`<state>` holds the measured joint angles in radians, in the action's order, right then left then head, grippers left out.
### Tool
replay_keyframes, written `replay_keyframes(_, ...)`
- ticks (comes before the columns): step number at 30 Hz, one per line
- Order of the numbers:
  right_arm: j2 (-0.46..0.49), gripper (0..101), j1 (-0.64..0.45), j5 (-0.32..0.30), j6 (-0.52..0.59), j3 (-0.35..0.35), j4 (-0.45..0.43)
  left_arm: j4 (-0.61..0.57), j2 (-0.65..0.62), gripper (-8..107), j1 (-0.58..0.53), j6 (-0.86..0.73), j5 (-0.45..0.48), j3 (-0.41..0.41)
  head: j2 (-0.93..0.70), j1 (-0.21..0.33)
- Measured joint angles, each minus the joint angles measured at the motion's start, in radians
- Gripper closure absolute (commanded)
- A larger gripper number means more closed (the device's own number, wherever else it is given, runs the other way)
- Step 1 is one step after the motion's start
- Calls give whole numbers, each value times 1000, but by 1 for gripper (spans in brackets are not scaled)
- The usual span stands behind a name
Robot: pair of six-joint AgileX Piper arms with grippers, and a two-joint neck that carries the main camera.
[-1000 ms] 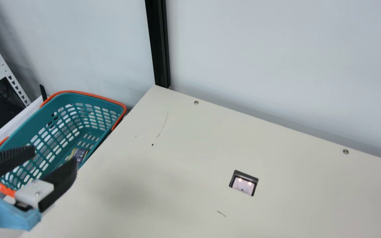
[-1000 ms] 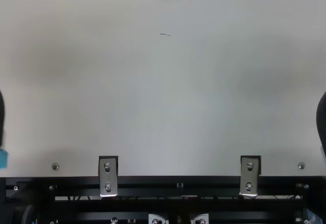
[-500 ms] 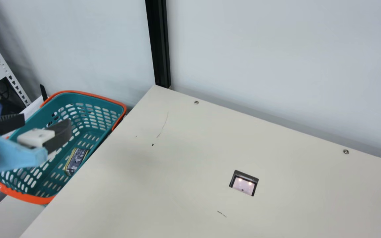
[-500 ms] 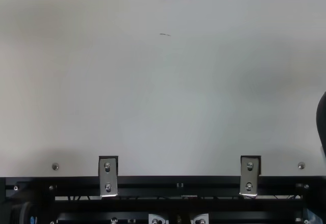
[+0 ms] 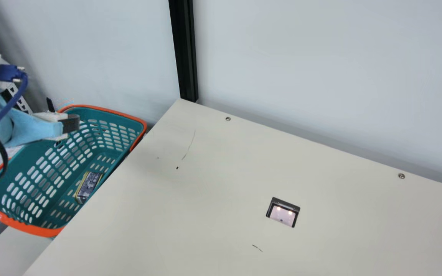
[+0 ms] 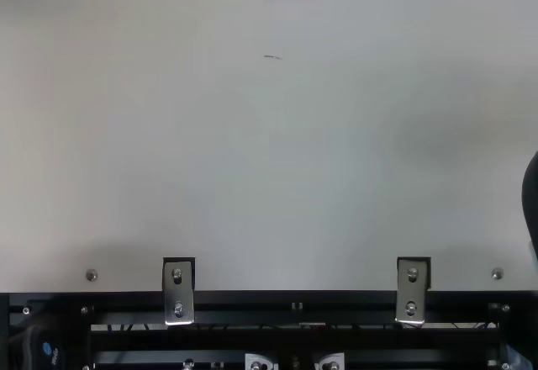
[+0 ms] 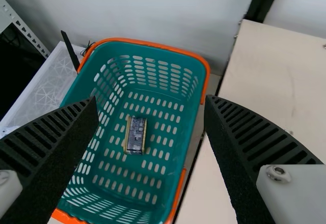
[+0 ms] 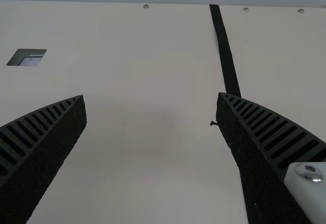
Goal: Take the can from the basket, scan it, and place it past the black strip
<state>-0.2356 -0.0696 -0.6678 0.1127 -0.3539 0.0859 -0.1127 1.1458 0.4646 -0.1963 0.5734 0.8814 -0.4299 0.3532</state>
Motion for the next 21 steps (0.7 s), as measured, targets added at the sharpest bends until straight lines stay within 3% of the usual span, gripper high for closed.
replay_keyframes(11,0,0,0,0,0,0,0,-69,290,9,137,-241,3,95,0,0)
replay_keyframes(21,0,0,0,0,0,0,0,19,528,9,138,-226,-27,141,0,0)
